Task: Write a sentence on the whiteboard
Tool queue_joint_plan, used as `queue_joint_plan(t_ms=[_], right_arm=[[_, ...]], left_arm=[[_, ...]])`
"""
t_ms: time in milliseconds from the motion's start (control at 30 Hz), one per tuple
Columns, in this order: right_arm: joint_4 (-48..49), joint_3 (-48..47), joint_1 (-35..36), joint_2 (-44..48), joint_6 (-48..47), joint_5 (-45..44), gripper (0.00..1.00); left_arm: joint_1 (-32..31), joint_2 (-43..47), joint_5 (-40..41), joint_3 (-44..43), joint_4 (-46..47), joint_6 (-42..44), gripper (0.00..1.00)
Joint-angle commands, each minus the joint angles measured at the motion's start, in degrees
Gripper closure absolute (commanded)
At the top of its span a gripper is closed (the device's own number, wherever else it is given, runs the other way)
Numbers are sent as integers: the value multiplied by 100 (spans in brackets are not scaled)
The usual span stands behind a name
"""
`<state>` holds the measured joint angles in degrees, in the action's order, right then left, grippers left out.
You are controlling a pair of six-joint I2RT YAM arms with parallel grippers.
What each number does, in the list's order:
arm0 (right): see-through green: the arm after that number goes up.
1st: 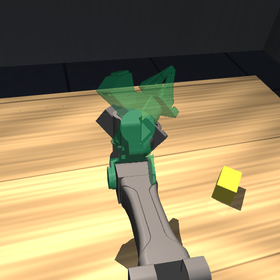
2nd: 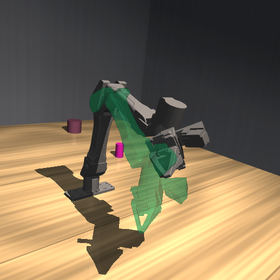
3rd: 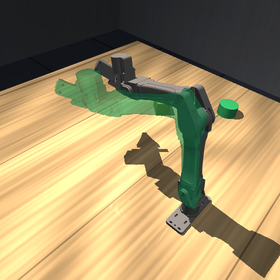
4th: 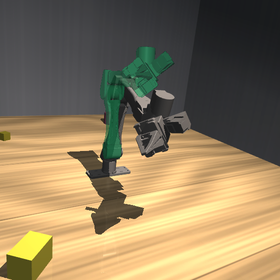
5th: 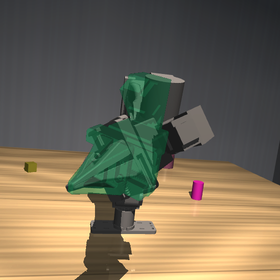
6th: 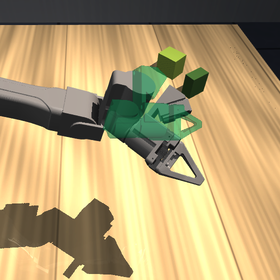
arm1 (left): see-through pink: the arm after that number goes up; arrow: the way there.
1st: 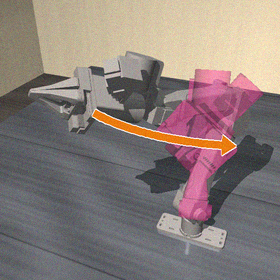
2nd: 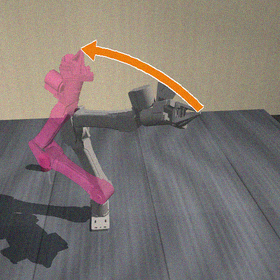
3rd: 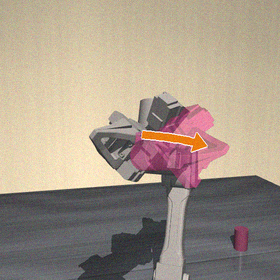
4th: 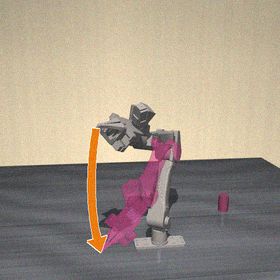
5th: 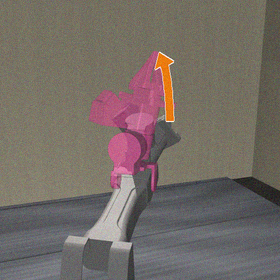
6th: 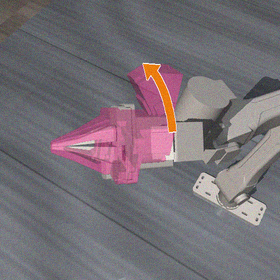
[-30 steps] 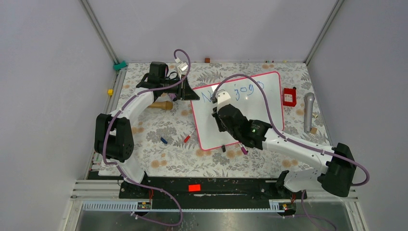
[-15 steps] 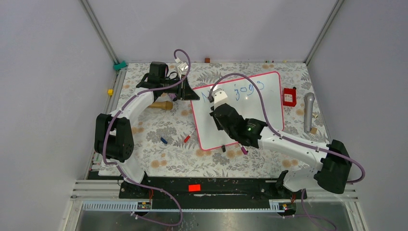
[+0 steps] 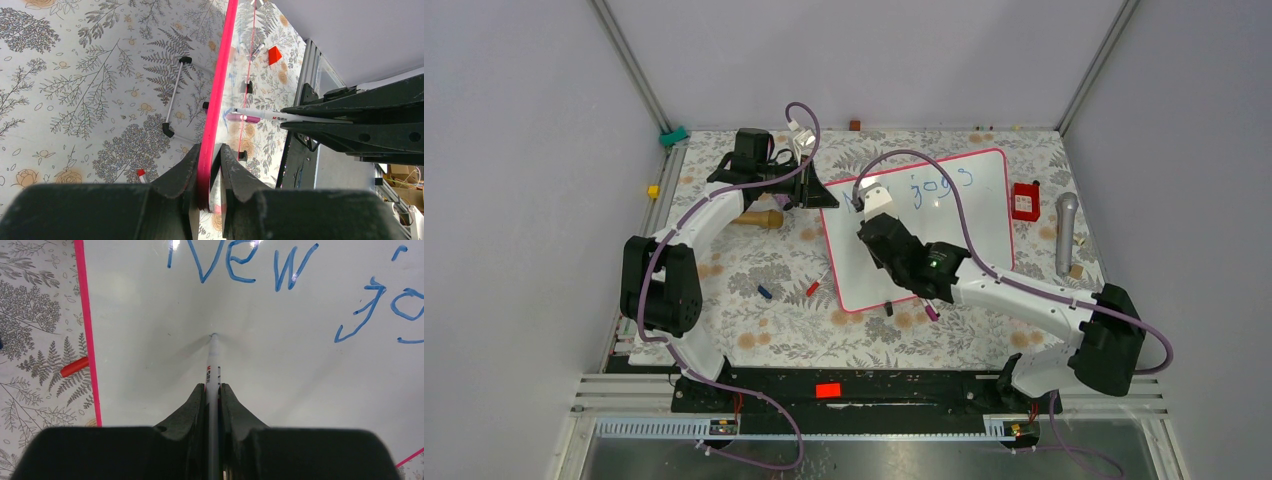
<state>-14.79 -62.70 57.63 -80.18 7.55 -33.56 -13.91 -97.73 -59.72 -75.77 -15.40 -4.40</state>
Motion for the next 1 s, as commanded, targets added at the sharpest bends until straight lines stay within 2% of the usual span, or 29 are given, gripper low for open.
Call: queue_joint_plan(t_ms=[0,467,967], right_arm=[[-138,-320,47,-83,109,-361,100],[319,343,51,561,132,-115,100],[18,-12,47,147,81,12,100]], left_arm=[[-117,-69,804,9,292,587,88],[-112,-71,802,-4,292,582,88],[-119,-35,825,-10,260,626,88]])
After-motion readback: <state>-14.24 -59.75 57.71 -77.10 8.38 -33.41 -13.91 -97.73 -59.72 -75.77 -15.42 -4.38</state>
